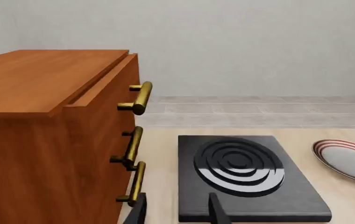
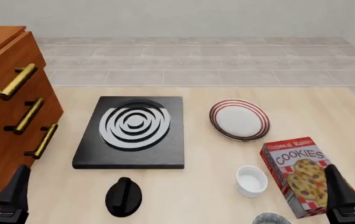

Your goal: Pick the akita bowl next to the ramekin and place it on the plate.

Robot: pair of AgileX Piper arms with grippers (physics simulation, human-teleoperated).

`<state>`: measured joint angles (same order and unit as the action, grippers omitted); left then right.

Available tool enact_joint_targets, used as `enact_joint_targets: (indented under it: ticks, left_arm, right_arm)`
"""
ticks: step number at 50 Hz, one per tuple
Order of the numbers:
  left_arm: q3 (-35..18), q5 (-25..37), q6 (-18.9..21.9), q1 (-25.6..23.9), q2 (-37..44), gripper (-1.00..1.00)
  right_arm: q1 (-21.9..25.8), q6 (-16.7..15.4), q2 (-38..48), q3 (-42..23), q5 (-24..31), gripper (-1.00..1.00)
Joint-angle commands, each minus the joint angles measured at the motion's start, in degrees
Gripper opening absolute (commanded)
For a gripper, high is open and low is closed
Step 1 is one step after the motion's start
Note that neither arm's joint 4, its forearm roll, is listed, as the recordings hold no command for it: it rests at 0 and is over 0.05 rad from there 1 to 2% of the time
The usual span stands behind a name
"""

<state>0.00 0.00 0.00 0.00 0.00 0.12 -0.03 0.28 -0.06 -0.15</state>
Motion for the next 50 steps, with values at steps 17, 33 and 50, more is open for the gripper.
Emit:
enact_joint_targets:
  ticks: [17, 33, 50]
  left_arm:
    - [0.0, 0.0, 0.0, 0.0, 0.0, 1.0]
    - [0.0, 0.0, 0.0, 0.0, 0.0, 1.0]
    - [0.0, 0.0, 0.0, 0.0, 0.0, 1.0]
  right_arm:
    - [2.0, -0.8, 5.8, 0.0, -4.5, 1.0]
    - [5.1, -1.6, 7.5, -8.8, 5.2, 1.0]
    - [6.3, -0.3, 9.6, -17.8, 15.6, 1.0]
